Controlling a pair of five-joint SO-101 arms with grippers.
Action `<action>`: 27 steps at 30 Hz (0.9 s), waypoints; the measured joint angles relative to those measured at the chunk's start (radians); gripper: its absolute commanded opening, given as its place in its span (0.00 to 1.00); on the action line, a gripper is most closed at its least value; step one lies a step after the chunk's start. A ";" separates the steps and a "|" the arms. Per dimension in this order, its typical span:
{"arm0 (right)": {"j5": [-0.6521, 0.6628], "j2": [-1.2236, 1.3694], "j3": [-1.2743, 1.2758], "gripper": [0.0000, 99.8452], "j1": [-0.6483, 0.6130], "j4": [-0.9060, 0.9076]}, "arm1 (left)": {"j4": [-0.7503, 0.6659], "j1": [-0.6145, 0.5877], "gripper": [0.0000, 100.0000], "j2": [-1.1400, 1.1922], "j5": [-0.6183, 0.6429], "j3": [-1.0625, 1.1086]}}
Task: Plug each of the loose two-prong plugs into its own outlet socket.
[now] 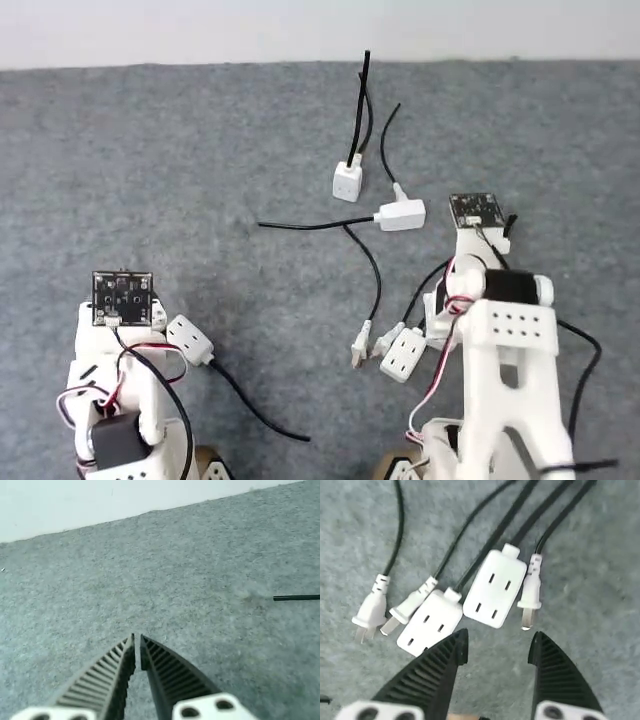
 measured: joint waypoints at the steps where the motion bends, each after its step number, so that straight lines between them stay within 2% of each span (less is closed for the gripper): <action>1: -0.002 0.018 0.006 0.21 0.000 0.000 | 0.000 0.000 0.01 0.000 0.000 0.000; 27: -0.014 0.350 0.025 0.21 -0.008 -0.259 | 0.000 0.000 0.01 0.000 0.000 0.012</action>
